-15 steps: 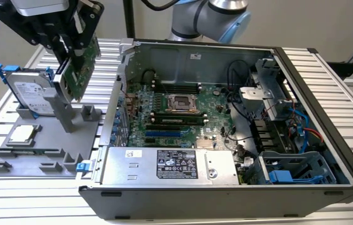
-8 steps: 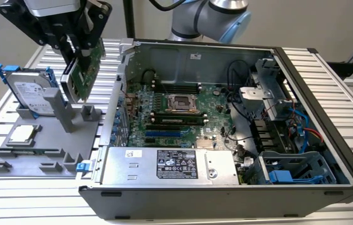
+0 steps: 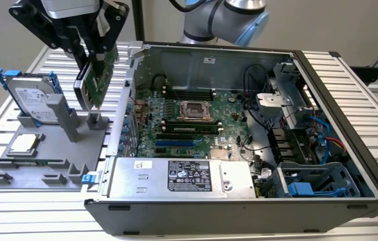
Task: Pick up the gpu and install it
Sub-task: 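Pick up the gpu and move the gpu toward the slot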
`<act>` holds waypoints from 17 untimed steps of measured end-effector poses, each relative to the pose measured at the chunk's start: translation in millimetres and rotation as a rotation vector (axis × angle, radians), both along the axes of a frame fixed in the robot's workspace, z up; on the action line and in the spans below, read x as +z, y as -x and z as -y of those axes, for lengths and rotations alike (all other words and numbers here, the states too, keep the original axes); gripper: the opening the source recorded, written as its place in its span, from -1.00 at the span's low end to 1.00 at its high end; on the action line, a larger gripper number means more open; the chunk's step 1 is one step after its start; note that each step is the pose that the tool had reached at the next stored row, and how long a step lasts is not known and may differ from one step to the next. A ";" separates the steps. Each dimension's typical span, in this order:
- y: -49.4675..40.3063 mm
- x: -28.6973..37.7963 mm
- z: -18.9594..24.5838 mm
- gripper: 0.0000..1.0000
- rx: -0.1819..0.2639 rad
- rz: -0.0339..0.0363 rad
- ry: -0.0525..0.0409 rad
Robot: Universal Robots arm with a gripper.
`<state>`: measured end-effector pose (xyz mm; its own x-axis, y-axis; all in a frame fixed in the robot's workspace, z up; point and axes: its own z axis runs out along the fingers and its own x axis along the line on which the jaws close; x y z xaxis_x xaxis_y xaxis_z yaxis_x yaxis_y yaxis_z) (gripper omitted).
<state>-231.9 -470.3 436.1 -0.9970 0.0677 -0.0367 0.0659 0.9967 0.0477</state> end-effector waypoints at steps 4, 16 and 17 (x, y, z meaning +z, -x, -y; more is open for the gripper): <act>-5.7 0.0 0.0 -1.00 0.000 -0.0001 0.0001; -22.6 0.0 0.0 -1.00 0.000 0.0000 0.0000; -24.0 0.0 0.0 -1.00 0.000 0.0000 0.0000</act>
